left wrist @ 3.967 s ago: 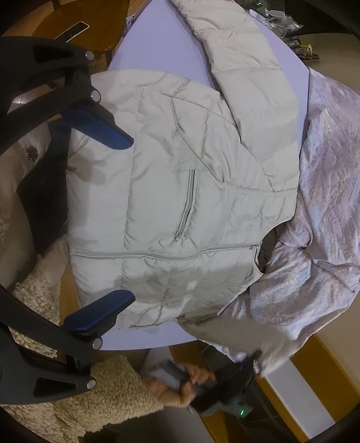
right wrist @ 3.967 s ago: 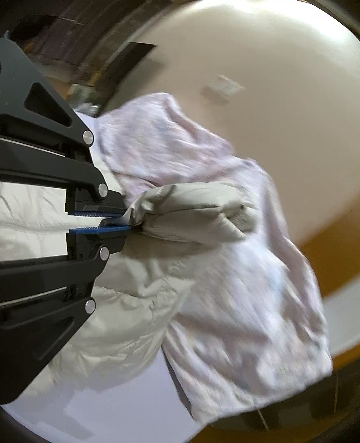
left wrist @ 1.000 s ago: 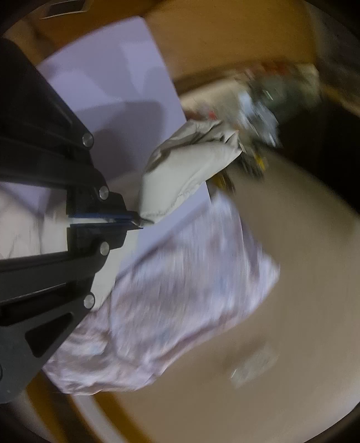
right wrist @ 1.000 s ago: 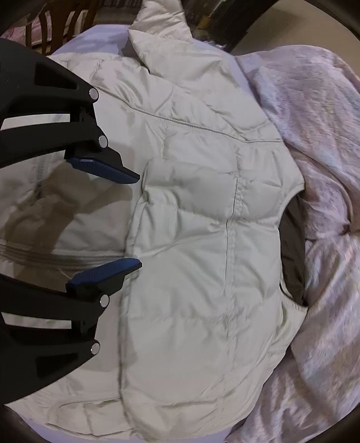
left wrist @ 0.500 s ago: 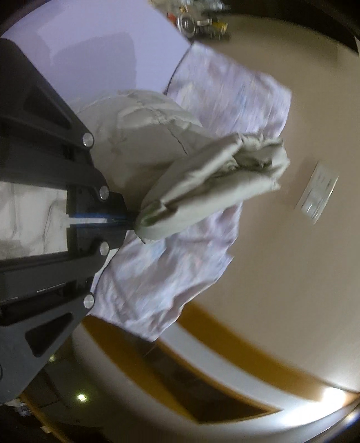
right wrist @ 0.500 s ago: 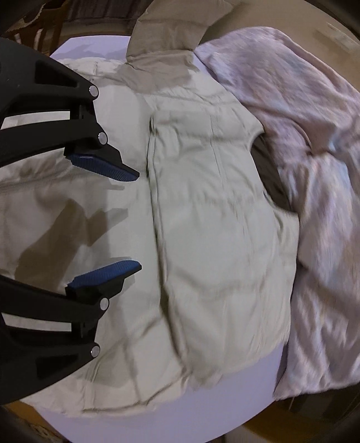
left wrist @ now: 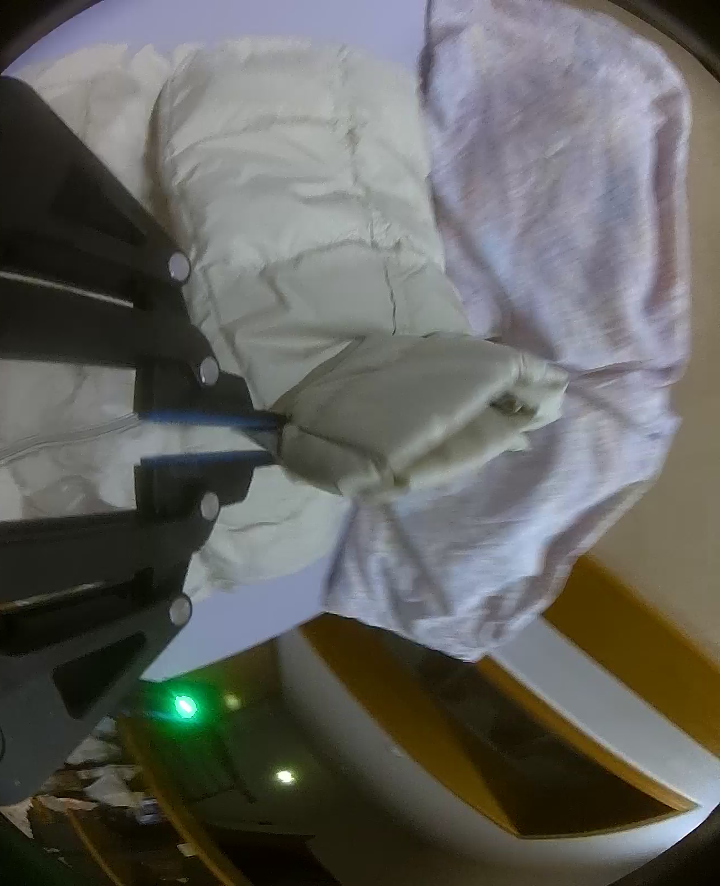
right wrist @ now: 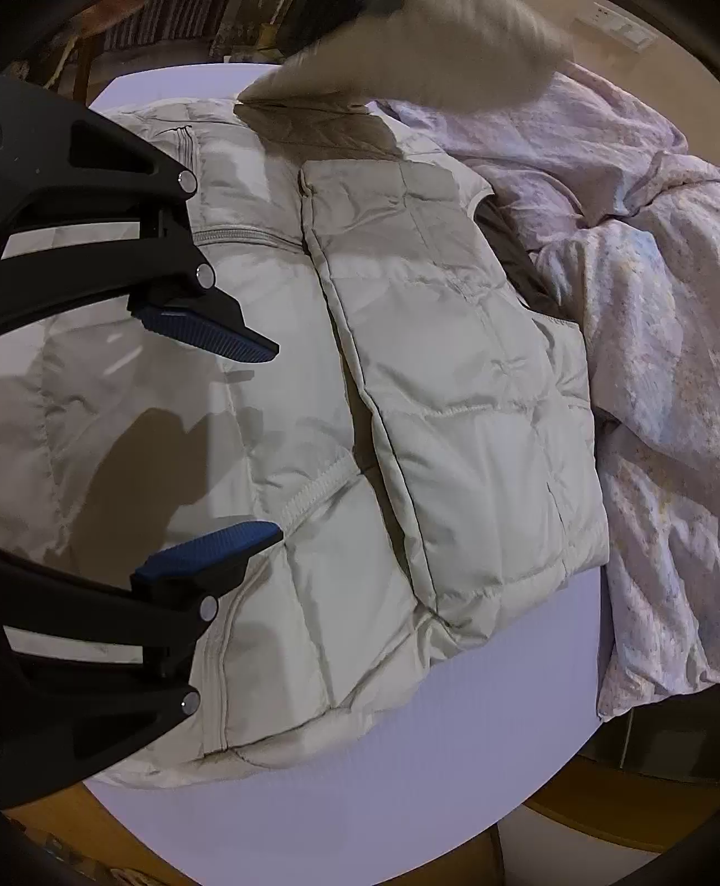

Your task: Fold large clothes

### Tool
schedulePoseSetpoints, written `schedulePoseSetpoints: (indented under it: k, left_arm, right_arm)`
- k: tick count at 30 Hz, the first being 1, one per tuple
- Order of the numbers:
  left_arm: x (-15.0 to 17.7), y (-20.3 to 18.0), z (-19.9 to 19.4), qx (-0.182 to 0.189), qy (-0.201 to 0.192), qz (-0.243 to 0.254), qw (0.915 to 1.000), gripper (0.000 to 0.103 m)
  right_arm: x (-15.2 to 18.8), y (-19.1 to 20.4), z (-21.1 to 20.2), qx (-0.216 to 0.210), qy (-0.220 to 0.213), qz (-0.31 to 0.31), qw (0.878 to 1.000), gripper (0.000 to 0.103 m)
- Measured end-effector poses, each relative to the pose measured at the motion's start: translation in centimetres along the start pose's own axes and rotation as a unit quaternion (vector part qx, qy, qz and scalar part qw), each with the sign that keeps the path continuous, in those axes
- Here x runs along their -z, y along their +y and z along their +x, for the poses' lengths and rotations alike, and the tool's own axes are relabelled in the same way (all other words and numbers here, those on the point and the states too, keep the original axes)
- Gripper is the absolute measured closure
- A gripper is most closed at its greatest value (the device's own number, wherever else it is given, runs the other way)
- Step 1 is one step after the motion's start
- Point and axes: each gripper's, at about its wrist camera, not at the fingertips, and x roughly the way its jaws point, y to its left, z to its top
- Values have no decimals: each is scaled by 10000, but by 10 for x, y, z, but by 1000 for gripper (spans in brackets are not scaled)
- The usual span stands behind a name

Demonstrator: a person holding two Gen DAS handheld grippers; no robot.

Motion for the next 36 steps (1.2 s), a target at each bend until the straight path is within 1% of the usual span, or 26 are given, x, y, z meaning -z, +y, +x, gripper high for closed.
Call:
schedulePoseSetpoints:
  k: [2,4,7,11,13,14,16,18,22,24,26,27,29,32,36]
  left_arm:
    - [6,-1,12,-41,188,55,9998,81]
    - [13,-1,13,-174,257,90,9995,51]
    - [19,9,7,-333,231,139,9991,42]
    - [24,36,-8,-664,266,17,9974,37]
    - [29,51,-17,-906,241,-33,9956,33]
    - [32,58,-24,-1031,226,-66,9944,32]
    - [40,76,-38,-1273,202,-179,9915,30]
    - [48,95,-52,-1511,199,-329,9878,29]
    - [61,126,-76,-1893,190,-637,9797,27]
    - [66,137,-87,-2035,191,-752,9760,26]
    - [71,149,-97,-2188,191,-854,9718,25]
    - [73,155,-100,-2248,191,-910,9700,25]
    - [77,162,-106,-2295,204,-1000,9679,25]
    - [82,171,-107,-2362,301,-1079,9652,24]
    - [85,174,-103,-2375,445,-1049,9647,24]
  right_arm:
    - [-1,-1,-1,-13,-18,14,10000,41]
    - [-2,1,-2,-37,-60,-24,10000,41]
    - [-8,15,-6,-212,-216,-209,9993,42]
    - [-23,50,-8,-561,-381,-633,9957,47]
    - [-34,74,-4,-660,-453,-945,9923,53]
    - [-38,83,-3,-670,-492,-1044,9911,54]
    - [-51,106,3,-654,-627,-1300,9874,61]
    - [-63,127,11,-611,-699,-1458,9850,64]
    - [-82,161,35,-500,-631,-1624,9834,66]
    - [-82,170,45,-385,-572,-1705,9829,67]
    - [-81,174,62,-212,-358,-1738,9839,67]
    - [-79,174,74,-54,-170,-1723,9849,68]
    - [-71,170,90,173,93,-1735,9846,70]
    - [-60,166,99,361,131,-1849,9820,71]
    - [-57,161,103,342,183,-1794,9830,71]
